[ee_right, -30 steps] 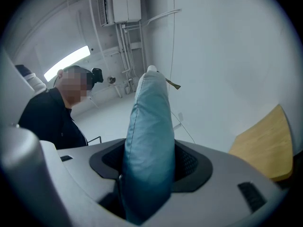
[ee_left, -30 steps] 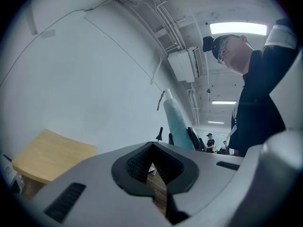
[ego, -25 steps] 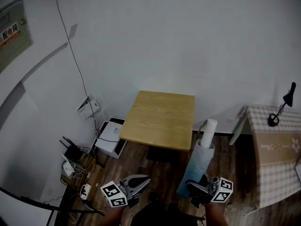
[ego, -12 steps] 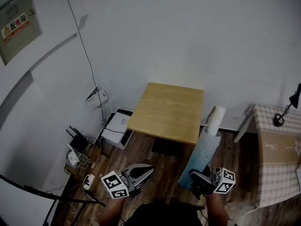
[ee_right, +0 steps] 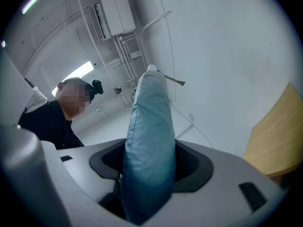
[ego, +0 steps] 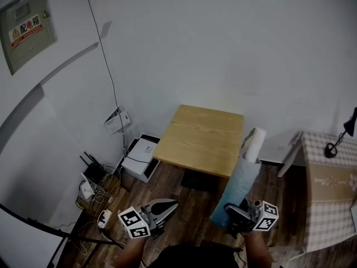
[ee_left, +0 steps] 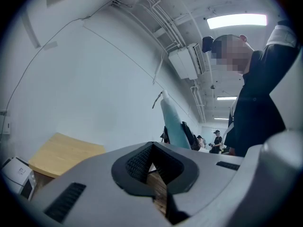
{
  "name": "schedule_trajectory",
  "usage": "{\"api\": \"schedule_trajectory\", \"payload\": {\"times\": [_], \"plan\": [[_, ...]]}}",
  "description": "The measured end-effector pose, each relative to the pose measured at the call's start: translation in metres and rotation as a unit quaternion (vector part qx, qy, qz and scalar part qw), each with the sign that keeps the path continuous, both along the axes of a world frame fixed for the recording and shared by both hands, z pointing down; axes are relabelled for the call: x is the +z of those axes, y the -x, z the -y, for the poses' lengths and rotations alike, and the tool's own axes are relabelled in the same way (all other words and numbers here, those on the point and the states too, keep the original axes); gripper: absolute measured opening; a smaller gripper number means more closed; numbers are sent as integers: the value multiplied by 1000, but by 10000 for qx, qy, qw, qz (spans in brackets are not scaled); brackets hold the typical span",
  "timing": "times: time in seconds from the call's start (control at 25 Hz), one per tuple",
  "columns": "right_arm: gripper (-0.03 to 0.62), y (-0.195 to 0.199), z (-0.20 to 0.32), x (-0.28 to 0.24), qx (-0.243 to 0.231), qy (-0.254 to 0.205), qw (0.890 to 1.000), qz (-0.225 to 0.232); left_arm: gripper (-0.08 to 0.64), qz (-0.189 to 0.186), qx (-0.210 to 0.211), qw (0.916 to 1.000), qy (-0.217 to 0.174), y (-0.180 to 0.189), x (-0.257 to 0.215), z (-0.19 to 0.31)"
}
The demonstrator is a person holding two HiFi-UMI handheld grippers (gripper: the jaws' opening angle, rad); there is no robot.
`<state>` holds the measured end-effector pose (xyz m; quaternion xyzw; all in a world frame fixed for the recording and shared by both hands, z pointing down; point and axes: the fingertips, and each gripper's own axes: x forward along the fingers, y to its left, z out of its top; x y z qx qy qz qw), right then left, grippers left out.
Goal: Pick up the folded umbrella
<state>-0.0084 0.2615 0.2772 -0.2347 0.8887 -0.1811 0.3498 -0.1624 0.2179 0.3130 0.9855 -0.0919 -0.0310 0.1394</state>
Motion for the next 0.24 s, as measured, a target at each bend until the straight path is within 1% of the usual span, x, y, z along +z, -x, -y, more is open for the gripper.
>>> {"api": "schedule_trajectory", "payload": {"times": [0.12, 0.24], "plan": [[282, -3, -6, 4, -27, 0, 9999, -115, 11, -27, 102, 9999, 65, -10, 2, -4], [282, -9, -12, 5, -59, -38, 9996, -283, 11, 14, 170, 9998, 49, -25, 4, -7]]}}
